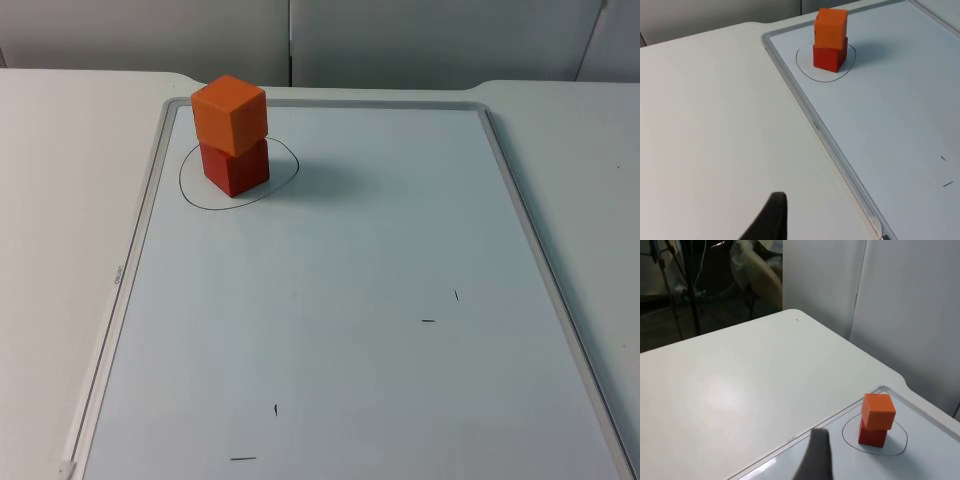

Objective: Pick up one cube with the left hand and another cube with the right hand. First place the cube in the right hand at the target position, then stack the cube in the left hand on top.

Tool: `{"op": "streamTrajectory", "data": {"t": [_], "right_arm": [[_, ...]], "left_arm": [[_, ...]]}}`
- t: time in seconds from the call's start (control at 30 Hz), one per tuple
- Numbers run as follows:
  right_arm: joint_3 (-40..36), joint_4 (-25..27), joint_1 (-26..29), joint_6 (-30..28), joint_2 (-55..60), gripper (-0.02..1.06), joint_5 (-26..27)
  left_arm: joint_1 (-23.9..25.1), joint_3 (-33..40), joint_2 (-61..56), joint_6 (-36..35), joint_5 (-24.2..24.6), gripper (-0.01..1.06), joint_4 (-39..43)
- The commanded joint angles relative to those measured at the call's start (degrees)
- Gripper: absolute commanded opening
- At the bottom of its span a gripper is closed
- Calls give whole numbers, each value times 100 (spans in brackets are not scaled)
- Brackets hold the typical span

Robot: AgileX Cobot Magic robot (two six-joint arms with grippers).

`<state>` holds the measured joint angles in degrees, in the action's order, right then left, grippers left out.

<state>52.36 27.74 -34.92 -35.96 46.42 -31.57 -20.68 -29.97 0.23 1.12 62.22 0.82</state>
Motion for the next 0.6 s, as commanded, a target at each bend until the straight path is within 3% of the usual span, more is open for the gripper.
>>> {"op": "streamTrajectory", "data": {"t": [0.0,0.23,0.57], "right_arm": [[-34,55,-17,-46,-39,71,11],[-34,67,-17,-189,-104,71,-41],[-117,57,-17,-145,-1037,71,-585]], "left_arm": [[-18,51,-23,-67,-45,105,16],[-18,51,-23,-67,-45,105,16],[-18,51,-23,-2,-45,105,-24]]}}
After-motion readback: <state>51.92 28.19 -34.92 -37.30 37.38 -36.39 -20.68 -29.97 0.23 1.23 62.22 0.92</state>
